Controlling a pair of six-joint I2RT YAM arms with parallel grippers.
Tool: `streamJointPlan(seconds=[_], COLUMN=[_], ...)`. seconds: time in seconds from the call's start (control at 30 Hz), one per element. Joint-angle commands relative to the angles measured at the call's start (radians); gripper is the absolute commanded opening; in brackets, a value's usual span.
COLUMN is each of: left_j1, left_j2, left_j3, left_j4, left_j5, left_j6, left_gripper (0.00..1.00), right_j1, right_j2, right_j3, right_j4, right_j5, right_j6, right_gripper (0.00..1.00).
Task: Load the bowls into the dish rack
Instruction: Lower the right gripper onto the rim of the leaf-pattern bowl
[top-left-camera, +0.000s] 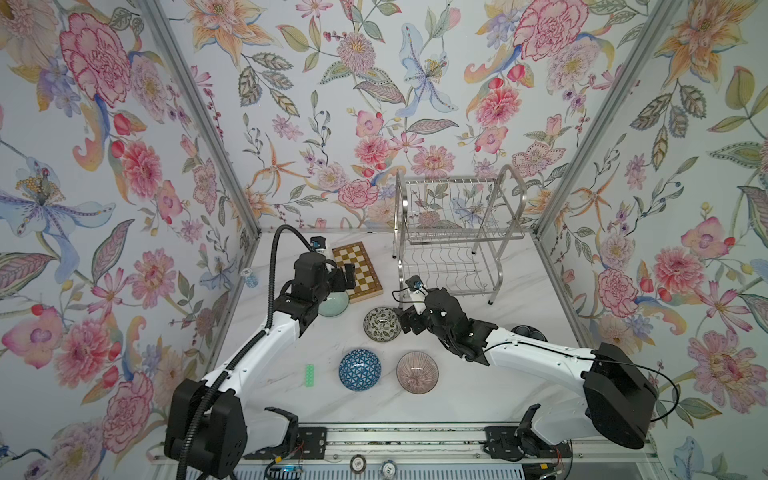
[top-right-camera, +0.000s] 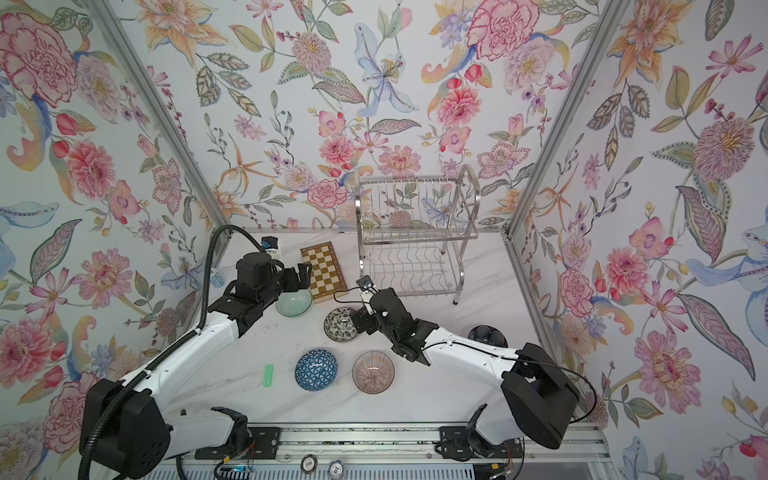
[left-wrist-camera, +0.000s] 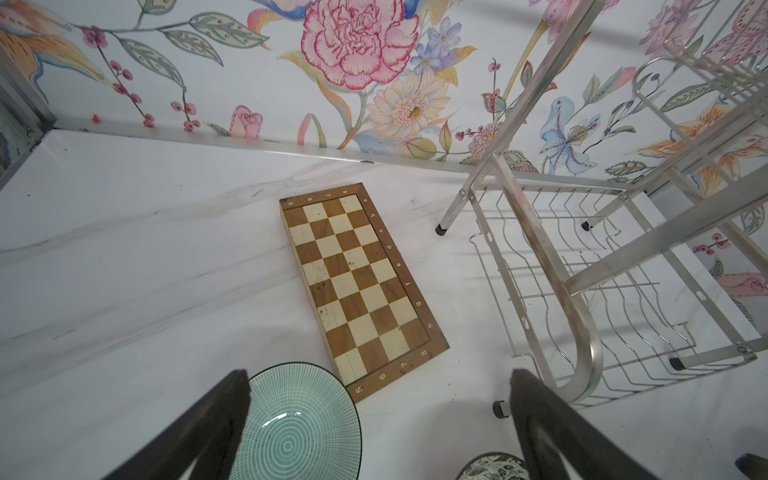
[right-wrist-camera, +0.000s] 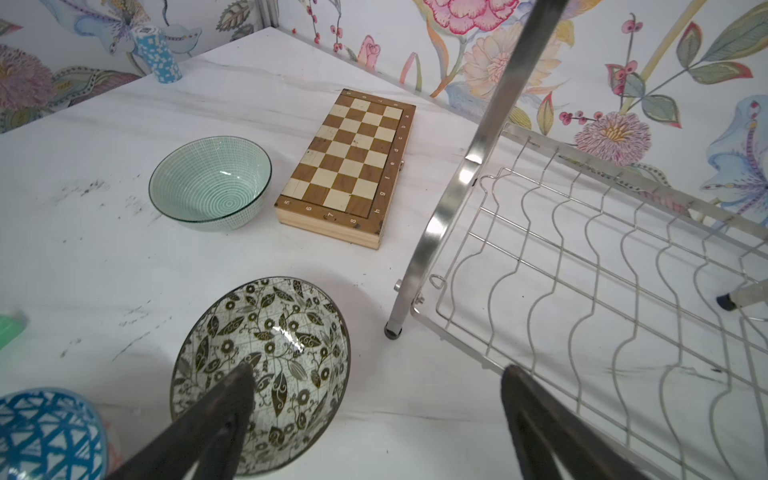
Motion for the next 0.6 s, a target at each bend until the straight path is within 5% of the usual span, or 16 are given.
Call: streamJointPlan(seconds=[0.0, 0.57], left_j1=[-0.003, -0.002], left_j2=[0.005, -0.048], left_j3=[0.073, 0.061], left_j4=[-0.136, -0.399], left_j5=[-0.005, -0.016], left_j6=[-0.058, -0.069], left_gripper=[0.99, 0.99], right_j1=[0.000, 0.014], right_j2=[-0.039, -0.111], right_j3=[-0.002, 0.010], right_j4=[-0.111, -0.328], right_j5=[-0.056, -0.327], right_j6=[-0.096, -0.334], right_gripper=[0.94, 0.83])
